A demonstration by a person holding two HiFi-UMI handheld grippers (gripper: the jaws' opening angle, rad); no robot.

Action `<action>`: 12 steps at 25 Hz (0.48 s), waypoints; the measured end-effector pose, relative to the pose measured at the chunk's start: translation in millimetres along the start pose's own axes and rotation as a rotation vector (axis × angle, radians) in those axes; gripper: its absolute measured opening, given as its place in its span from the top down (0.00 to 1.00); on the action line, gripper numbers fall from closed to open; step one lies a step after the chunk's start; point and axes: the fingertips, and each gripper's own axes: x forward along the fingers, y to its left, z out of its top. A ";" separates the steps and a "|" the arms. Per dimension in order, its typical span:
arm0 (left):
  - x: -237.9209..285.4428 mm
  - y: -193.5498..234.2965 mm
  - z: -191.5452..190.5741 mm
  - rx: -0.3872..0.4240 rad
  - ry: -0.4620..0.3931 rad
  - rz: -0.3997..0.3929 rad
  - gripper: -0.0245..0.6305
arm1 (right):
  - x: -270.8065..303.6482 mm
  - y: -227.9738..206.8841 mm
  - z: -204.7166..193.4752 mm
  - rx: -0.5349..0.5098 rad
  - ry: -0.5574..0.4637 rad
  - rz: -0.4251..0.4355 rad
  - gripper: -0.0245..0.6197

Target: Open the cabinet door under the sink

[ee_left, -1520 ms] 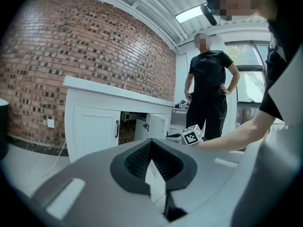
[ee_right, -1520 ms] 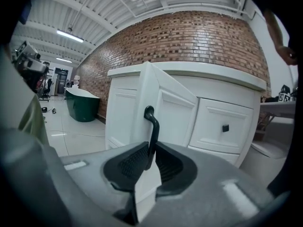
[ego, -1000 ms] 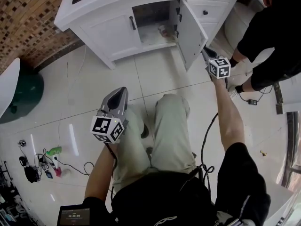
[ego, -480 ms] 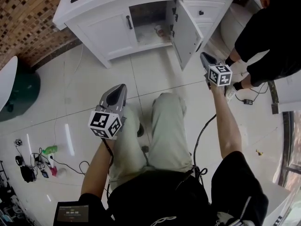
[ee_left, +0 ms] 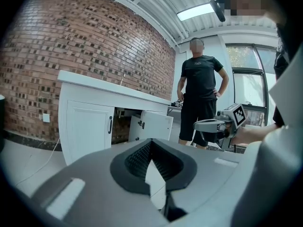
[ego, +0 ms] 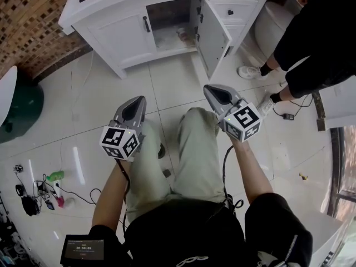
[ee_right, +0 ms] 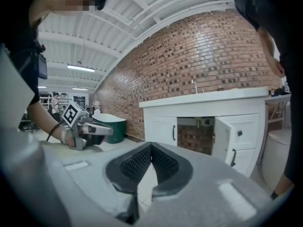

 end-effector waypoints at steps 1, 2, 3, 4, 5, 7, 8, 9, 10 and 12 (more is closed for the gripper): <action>-1.3 -3.6 -0.8 0.000 0.001 -0.002 0.94 | -0.8 16.1 6.6 0.003 -0.008 0.028 0.97; -2.8 -7.9 -1.7 0.003 0.001 -0.004 0.94 | -2.1 30.5 11.5 0.007 -0.015 0.051 0.97; -5.0 -13.1 -3.1 0.008 0.001 -0.006 0.94 | -4.0 43.3 15.1 0.012 -0.024 0.068 0.97; -7.9 -18.8 -4.8 0.015 0.000 -0.007 0.94 | -6.4 54.3 17.0 0.018 -0.036 0.078 0.98; -11.2 -24.6 -6.4 0.023 -0.003 -0.006 0.94 | -8.8 63.2 16.5 0.024 -0.046 0.085 0.97; -19.9 -35.5 -10.9 0.035 -0.005 -0.001 0.94 | -13.1 77.8 7.2 0.053 -0.052 0.098 0.97; -26.4 -41.0 -15.0 0.036 -0.002 0.004 0.94 | -15.4 84.8 -0.3 0.072 -0.047 0.102 0.97; -33.1 -46.1 -18.6 0.039 0.000 0.008 0.94 | -17.8 90.7 -7.0 0.085 -0.044 0.101 0.98; -39.1 -51.0 -20.8 0.043 -0.001 0.012 0.94 | -20.3 95.5 -12.0 0.090 -0.045 0.095 0.97; -52.0 -60.4 -23.3 0.053 -0.011 0.018 0.94 | -27.3 107.0 -16.7 0.080 -0.060 0.089 0.98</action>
